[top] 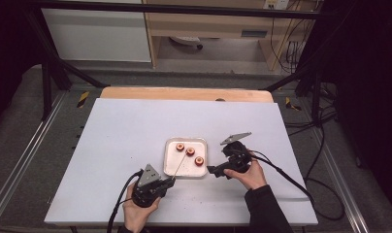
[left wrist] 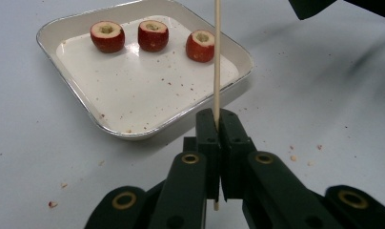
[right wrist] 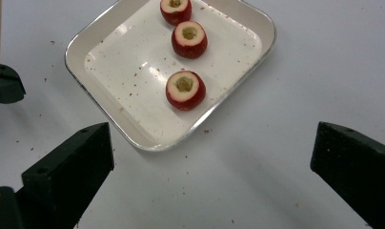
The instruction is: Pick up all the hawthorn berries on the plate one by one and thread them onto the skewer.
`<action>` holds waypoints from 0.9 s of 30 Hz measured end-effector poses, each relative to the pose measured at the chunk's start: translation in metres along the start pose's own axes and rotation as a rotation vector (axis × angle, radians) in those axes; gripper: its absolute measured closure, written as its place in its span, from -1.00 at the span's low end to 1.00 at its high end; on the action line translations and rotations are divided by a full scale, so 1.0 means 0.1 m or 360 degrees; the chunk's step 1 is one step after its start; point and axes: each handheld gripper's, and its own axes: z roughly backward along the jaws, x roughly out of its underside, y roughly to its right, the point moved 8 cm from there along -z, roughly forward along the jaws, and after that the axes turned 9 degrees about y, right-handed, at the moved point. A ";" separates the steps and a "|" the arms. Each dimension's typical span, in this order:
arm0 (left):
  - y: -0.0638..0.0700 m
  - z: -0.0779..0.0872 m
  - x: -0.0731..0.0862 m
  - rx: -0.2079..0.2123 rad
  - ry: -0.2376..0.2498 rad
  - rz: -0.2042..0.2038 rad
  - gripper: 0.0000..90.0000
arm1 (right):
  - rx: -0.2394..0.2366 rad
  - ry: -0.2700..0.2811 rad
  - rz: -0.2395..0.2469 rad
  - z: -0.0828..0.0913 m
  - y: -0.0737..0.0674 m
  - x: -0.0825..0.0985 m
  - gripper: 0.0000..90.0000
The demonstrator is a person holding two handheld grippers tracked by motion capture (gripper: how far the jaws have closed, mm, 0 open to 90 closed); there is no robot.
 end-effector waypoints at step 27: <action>-0.07 0.05 0.07 0.0001 -0.0012 0.0018 0.96 | -0.0015 -0.0320 0.0015 -0.53 -0.20 -0.27 -0.37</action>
